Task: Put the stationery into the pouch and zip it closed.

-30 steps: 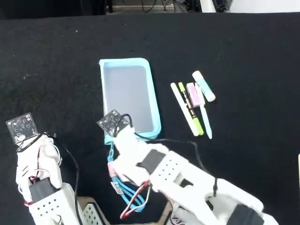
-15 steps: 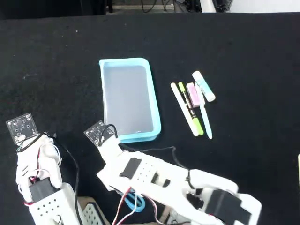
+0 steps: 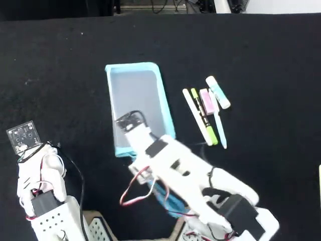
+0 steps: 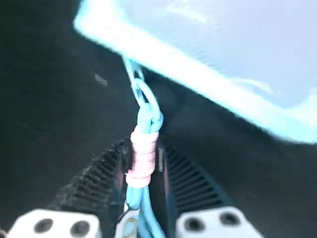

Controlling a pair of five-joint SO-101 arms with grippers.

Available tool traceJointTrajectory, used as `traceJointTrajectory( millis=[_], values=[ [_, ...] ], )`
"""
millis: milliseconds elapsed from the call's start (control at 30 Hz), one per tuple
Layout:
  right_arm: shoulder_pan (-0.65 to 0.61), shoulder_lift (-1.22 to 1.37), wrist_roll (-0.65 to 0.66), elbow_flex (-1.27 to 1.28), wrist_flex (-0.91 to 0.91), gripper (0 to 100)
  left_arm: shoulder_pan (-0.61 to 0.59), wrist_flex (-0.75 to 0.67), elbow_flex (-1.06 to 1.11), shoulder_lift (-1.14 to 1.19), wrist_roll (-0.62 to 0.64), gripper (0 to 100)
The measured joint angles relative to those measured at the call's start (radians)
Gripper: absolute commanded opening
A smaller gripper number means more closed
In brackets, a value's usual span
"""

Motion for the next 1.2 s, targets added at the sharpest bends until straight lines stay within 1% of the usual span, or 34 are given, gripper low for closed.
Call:
traceJointTrajectory(
  millis=[100,167,267,367,467,600,700,800,900,1000,1100,1200],
  values=[
    [0.077,-0.083,0.098,0.0,0.097,1.8,0.0,0.0,0.0,0.0,0.0,3],
    [0.117,-0.137,0.164,0.0,0.121,1.8,0.0,0.0,0.0,0.0,0.0,3],
    [0.149,-0.181,0.249,0.0,0.12,2.1,0.0,0.011,0.0,0.0,0.0,3],
    [0.153,-0.19,0.276,0.0,0.081,6.4,0.008,0.02,0.0,0.0,0.0,3],
    [0.155,-0.19,0.281,0.005,0.034,11.2,0.081,0.068,0.0,0.0,-0.002,3],
    [0.157,-0.192,0.279,0.064,-0.003,13.2,0.212,0.141,0.0,0.0,-0.112,3],
    [0.153,-0.192,0.273,0.107,-0.015,13.4,0.233,0.15,0.0,0.0,-0.166,3],
    [0.104,-0.192,0.198,0.124,-0.038,13.4,0.245,0.15,0.0,0.0,-0.172,3],
    [0.087,-0.192,0.149,0.157,-0.114,13.4,0.261,0.15,0.0,0.0,-0.178,3],
    [0.081,-0.192,0.141,0.201,-0.209,13.4,0.331,0.15,0.0,0.0,-0.178,3],
    [0.08,-0.193,0.133,0.239,-0.293,13.3,0.428,0.101,0.0,0.0,-0.181,3],
    [0.08,-0.195,0.13,0.244,-0.325,13.3,0.509,-0.011,0.0,0.0,-0.184,11]
  ],
)
